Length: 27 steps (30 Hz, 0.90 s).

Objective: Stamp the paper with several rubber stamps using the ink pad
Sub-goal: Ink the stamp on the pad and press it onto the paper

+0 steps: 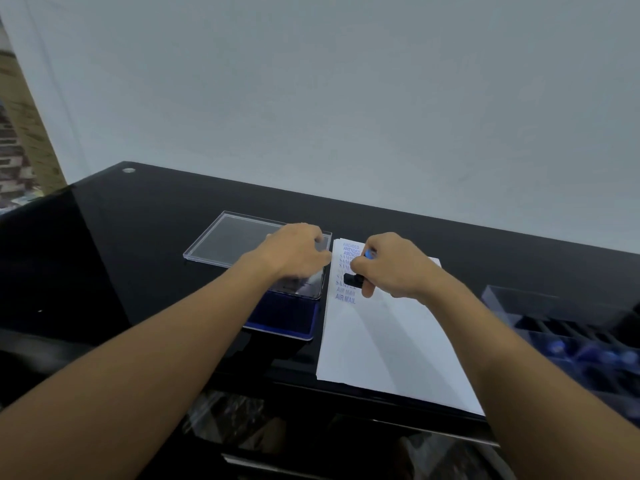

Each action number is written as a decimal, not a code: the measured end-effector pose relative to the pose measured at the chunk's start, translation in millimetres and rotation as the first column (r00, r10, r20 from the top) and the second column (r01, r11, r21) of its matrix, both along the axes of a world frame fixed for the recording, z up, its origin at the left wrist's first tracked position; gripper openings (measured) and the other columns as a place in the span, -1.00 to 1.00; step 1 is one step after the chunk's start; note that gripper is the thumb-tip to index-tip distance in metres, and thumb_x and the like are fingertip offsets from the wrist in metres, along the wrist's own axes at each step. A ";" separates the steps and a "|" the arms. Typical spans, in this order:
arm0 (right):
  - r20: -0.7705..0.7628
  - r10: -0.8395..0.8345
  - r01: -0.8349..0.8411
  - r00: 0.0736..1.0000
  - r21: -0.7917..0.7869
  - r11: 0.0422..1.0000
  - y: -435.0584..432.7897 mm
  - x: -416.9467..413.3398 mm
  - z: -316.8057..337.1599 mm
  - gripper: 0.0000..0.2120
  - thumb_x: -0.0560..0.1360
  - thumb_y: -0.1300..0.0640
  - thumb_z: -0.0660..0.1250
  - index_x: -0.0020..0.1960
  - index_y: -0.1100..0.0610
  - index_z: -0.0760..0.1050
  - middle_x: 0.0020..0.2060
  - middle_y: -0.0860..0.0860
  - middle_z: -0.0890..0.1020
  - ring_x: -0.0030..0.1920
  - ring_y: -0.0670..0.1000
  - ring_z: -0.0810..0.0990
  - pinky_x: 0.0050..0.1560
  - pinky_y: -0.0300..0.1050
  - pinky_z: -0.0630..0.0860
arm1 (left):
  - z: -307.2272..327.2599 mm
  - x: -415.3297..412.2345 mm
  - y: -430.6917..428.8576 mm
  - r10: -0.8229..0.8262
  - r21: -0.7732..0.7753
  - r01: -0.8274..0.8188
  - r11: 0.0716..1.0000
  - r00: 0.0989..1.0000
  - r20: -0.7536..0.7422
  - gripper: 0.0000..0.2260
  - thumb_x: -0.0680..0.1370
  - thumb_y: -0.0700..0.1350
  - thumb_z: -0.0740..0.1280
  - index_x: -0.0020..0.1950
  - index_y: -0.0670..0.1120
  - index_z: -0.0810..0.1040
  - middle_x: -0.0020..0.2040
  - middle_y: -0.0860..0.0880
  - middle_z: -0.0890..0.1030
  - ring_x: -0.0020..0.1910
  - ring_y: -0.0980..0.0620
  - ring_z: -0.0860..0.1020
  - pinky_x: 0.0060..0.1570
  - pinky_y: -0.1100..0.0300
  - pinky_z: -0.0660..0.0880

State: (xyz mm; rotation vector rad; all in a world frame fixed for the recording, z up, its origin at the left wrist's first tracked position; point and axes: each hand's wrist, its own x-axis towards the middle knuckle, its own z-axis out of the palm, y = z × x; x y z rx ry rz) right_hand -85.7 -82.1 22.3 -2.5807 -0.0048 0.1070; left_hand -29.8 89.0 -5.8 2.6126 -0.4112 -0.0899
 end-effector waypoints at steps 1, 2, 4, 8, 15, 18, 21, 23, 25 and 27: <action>0.008 0.005 -0.005 1.000 -0.013 1.000 -0.1 -0.4 -2.6 -0.85 0.52 0.12 0.22 -0.07 0.22 0.43 -0.40 0.01 0.70 -0.44 -0.07 0.42 -0.43 -0.24 0.37 | -0.4 1.7 -2.3 -0.009 0.016 0.009 1.000 1.000 -0.003 -0.58 0.60 0.08 0.29 0.42 -0.03 0.44 0.31 -0.01 0.51 0.29 -0.03 0.48 0.34 -0.06 0.41; 0.013 0.011 -0.011 1.000 -0.025 1.000 0.0 -0.8 -5.2 -0.82 0.52 0.11 0.22 -0.06 0.24 0.46 -0.39 0.02 0.70 -0.39 -0.07 0.47 -0.38 -0.23 0.38 | -1.3 3.5 -4.3 -0.016 0.031 0.016 0.999 1.000 -0.003 -0.58 0.59 0.09 0.30 0.41 -0.03 0.45 0.32 -0.01 0.52 0.30 -0.04 0.47 0.35 -0.09 0.39; 0.013 0.025 -0.024 1.000 -0.051 0.998 -0.4 -1.6 -11.1 -0.78 0.53 0.11 0.21 -0.05 0.26 0.51 -0.38 0.04 0.70 -0.31 -0.03 0.53 -0.33 -0.21 0.41 | -4.9 7.6 -9.1 -0.027 0.057 0.027 0.998 1.000 -0.006 -0.57 0.56 0.12 0.33 0.37 -0.03 0.48 0.34 -0.02 0.52 0.30 -0.05 0.46 0.36 -0.13 0.37; 0.006 0.007 -0.006 1.000 -0.064 0.998 -0.6 -0.3 -21.4 -0.78 0.54 0.08 0.21 -0.19 0.21 0.41 -0.30 0.15 0.70 -0.33 0.02 0.51 -0.30 -0.15 0.45 | -15.0 16.0 -16.4 -0.037 0.140 0.040 0.989 0.999 -0.020 -0.52 0.49 0.19 0.38 0.31 -0.04 0.52 0.21 -0.01 0.62 0.21 -0.05 0.52 0.32 -0.13 0.35; -0.041 0.000 -0.003 0.999 -0.075 0.997 4.1 0.8 -31.1 -0.77 0.55 0.08 0.19 -0.22 0.18 0.39 -0.23 0.18 0.68 -0.34 0.05 0.49 -0.31 -0.11 0.44 | -22.0 20.4 -22.6 -0.043 0.192 0.054 0.980 0.997 -0.059 -0.45 0.42 0.19 0.47 0.33 -0.01 0.50 0.23 0.03 0.59 0.25 -0.08 0.49 0.32 -0.25 0.19; -0.056 -0.001 -0.004 0.998 -0.089 0.996 5.8 2.9 -32.4 -0.76 0.55 0.07 0.21 -0.22 0.18 0.36 -0.16 0.21 0.66 -0.30 0.08 0.46 -0.29 -0.08 0.41 | -20.1 20.6 -23.5 -0.040 0.192 0.054 0.980 0.996 -0.075 -0.42 0.39 0.15 0.50 0.35 0.00 0.49 0.24 0.03 0.57 0.26 -0.08 0.48 0.35 -0.28 0.16; -0.058 0.011 -0.017 0.998 -0.107 0.994 7.7 3.8 -32.0 -0.74 0.55 0.09 0.23 -0.26 0.18 0.32 -0.25 0.16 0.57 -0.31 0.09 0.41 -0.32 -0.07 0.36 | -17.2 21.4 -23.3 -0.045 0.202 0.063 0.977 0.994 -0.095 -0.41 0.38 0.16 0.51 0.33 -0.01 0.49 0.06 0.05 0.65 0.19 -0.06 0.51 0.36 -0.30 0.18; -0.061 0.018 -0.025 0.998 -0.112 0.993 8.8 3.7 -31.1 -0.74 0.55 0.09 0.23 -0.26 0.18 0.32 -0.28 0.12 0.51 -0.32 0.08 0.40 -0.33 -0.08 0.34 | -17.2 22.6 -22.7 -0.048 0.204 0.067 0.977 0.994 -0.101 -0.47 0.37 0.16 0.52 0.26 -0.01 0.52 -0.08 0.05 0.65 0.14 -0.06 0.54 0.35 -0.30 0.20; -0.061 0.026 -0.034 0.998 -0.126 0.991 10.1 4.1 -30.4 -0.74 0.55 0.08 0.23 -0.25 0.18 0.32 -0.29 0.11 0.50 -0.32 0.09 0.42 -0.33 -0.09 0.36 | -18.5 24.8 -22.3 -0.047 0.202 0.064 0.977 0.995 -0.087 -0.51 0.34 0.17 0.54 0.18 0.01 0.55 0.00 0.05 0.62 0.14 -0.07 0.53 0.33 -0.31 0.22; -0.064 0.035 -0.043 0.997 -0.140 0.989 11.0 4.8 -31.0 -0.72 0.56 0.06 0.23 -0.26 0.17 0.31 -0.28 0.12 0.53 -0.30 0.10 0.44 -0.31 -0.09 0.38 | -20.1 26.4 -22.4 -0.049 0.205 0.064 0.977 0.996 -0.079 -0.52 0.33 0.19 0.54 0.15 0.02 0.56 0.07 0.05 0.59 0.13 -0.07 0.52 0.31 -0.31 0.24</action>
